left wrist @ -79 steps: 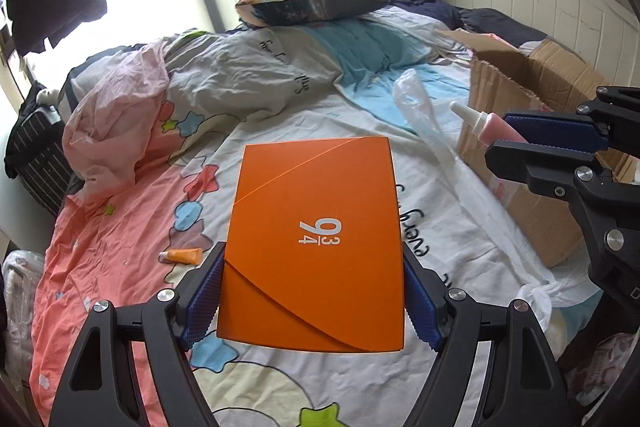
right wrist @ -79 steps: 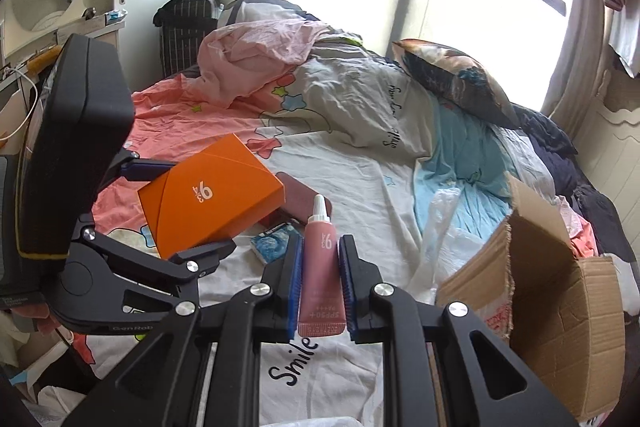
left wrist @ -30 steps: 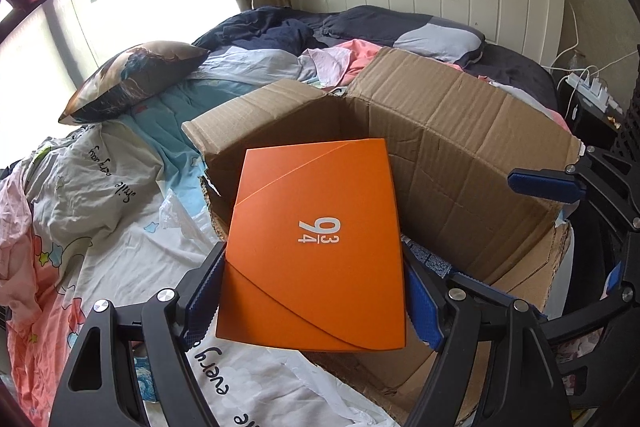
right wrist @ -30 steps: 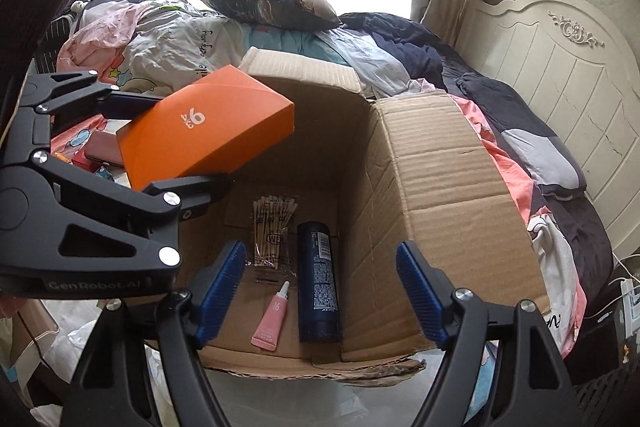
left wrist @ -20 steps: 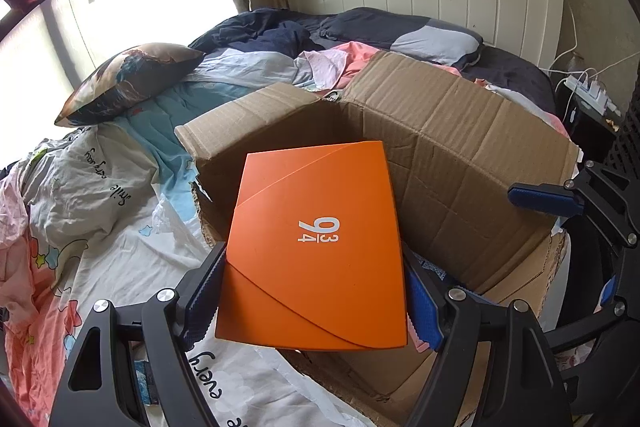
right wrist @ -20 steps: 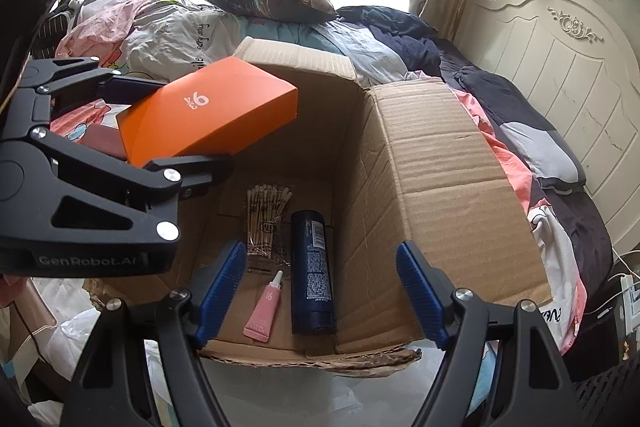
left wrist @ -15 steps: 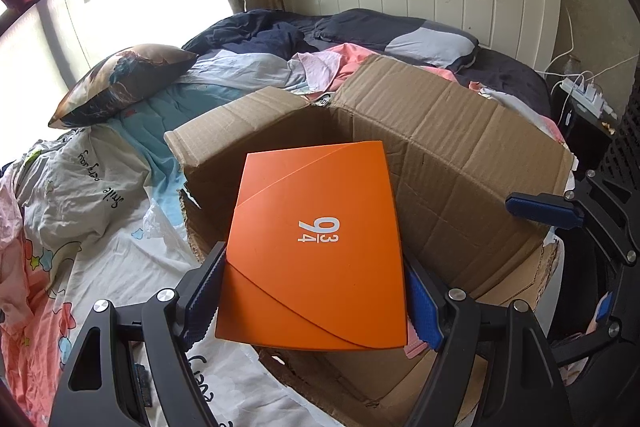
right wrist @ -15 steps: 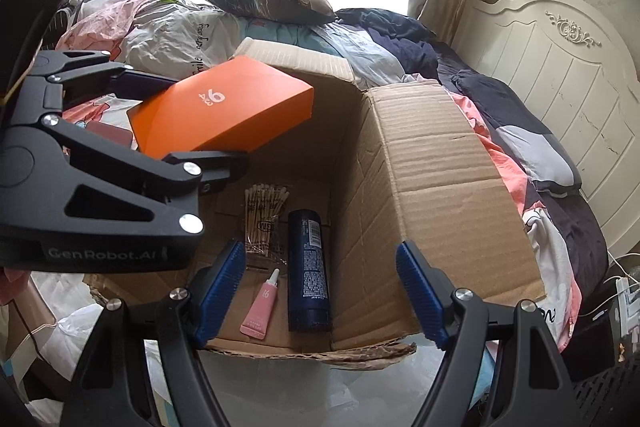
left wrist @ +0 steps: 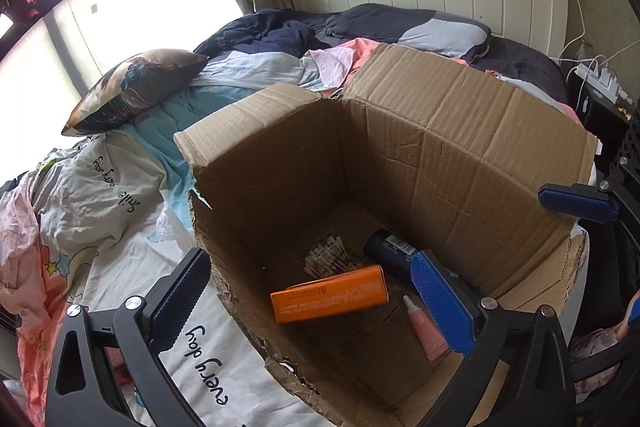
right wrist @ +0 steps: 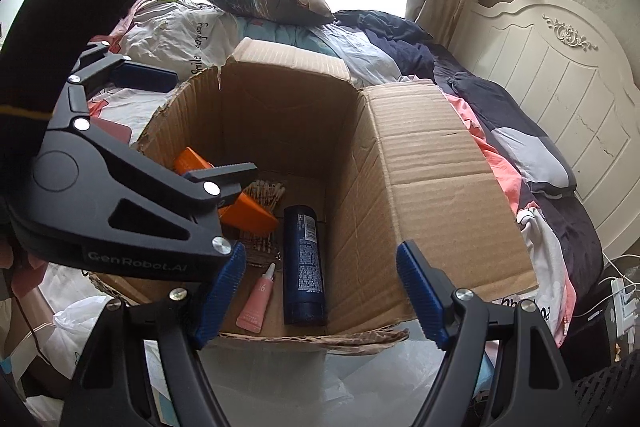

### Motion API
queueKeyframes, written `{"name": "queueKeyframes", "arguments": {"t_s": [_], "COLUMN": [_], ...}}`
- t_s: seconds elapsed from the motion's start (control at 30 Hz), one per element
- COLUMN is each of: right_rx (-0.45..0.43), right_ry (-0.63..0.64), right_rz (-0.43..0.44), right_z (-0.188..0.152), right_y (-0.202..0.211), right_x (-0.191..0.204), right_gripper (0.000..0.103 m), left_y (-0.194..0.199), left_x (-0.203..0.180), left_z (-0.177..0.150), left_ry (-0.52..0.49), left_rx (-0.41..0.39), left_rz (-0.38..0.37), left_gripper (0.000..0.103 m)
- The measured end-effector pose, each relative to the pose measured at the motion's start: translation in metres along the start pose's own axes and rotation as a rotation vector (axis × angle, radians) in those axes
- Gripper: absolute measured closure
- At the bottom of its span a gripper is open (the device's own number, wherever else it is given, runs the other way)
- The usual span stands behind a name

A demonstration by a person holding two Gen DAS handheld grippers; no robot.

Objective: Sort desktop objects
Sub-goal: 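Lower both items into the cardboard box and open both grippers, then withdraw both tools from the box back over the bed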

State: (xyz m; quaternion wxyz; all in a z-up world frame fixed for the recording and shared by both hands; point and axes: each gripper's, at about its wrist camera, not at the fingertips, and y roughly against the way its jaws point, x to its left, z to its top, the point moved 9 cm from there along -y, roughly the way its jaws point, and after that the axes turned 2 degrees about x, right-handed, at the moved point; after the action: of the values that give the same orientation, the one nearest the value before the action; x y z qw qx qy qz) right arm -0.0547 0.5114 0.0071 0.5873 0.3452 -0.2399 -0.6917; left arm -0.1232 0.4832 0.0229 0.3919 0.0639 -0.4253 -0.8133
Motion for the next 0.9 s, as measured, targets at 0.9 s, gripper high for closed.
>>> {"name": "queueKeyframes", "arguments": {"t_s": [0.9], "right_rx": [-0.138], "right_ry": [0.139], "right_rz": [0.021], "right_z": [0.041], "right_y": [0.039], "right_x": [0.095], "right_gripper": [0.024], "left_y": [0.063], "left_x": [0.115], "left_z": [-0.083], "left_ry": [0.165], "left_rx": [0.003], "left_rz": [0.103], "left_gripper": [0.000]}}
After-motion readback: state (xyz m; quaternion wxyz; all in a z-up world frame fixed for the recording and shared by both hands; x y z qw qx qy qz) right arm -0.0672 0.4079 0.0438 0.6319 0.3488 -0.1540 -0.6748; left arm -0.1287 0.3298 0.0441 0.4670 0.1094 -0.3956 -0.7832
